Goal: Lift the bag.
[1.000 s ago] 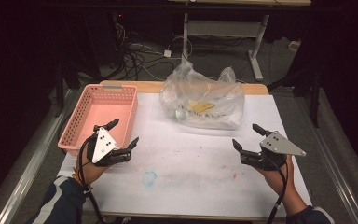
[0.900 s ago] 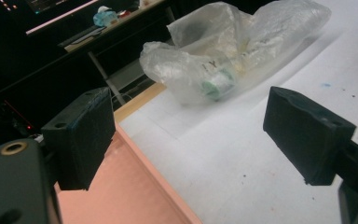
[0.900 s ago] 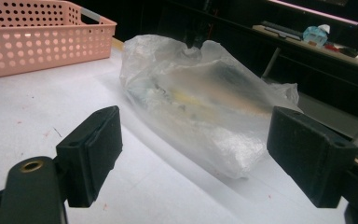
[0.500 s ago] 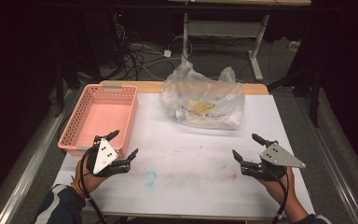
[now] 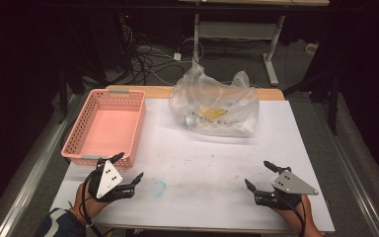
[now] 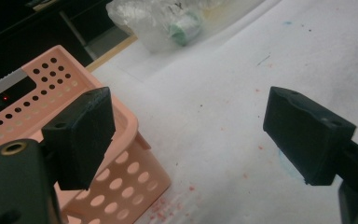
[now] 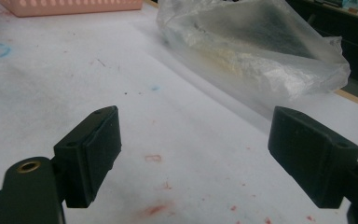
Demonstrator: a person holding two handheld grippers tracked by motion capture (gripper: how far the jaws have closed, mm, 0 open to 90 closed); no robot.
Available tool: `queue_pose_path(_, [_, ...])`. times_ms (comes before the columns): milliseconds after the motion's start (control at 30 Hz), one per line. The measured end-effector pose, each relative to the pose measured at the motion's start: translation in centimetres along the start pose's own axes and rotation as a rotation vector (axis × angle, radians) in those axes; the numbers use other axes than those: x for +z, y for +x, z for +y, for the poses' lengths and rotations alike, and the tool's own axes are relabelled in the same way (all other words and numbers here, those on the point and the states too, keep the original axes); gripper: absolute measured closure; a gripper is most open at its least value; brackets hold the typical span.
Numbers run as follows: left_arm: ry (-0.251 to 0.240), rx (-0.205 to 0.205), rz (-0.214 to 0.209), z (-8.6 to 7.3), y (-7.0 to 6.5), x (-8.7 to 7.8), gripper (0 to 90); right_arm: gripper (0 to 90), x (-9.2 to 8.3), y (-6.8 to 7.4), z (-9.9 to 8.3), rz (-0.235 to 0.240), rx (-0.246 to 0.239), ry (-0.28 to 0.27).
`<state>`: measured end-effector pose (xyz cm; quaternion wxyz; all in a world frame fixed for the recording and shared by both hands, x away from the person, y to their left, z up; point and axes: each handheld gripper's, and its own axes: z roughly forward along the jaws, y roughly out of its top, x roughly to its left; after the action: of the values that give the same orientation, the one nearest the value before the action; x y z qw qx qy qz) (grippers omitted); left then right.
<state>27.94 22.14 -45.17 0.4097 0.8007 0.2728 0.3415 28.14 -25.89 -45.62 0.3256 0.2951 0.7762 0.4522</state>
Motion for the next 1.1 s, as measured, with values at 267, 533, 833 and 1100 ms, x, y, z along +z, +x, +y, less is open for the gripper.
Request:
queue_pose_path(267, [0.003,-0.006,-0.013,-0.19,-0.01,-0.06,16.4,17.7,0.15,0.64,0.24,0.007,-0.025,0.005])
queue_pose_path(533, [0.016,-0.001,-0.012,-0.25,0.00,0.04,16.4,17.7,0.22,0.77,0.44,0.011,-0.037,-0.008])
queue_pose_path(833, [0.022,0.002,-0.015,-0.24,-0.06,0.17,16.4,17.7,0.05,0.68,0.49,0.007,-0.040,-0.017])
queue_pose_path(1100, [0.030,0.003,-0.018,-0.26,-0.02,0.26,16.4,17.7,0.11,0.74,0.52,0.012,-0.042,-0.017])
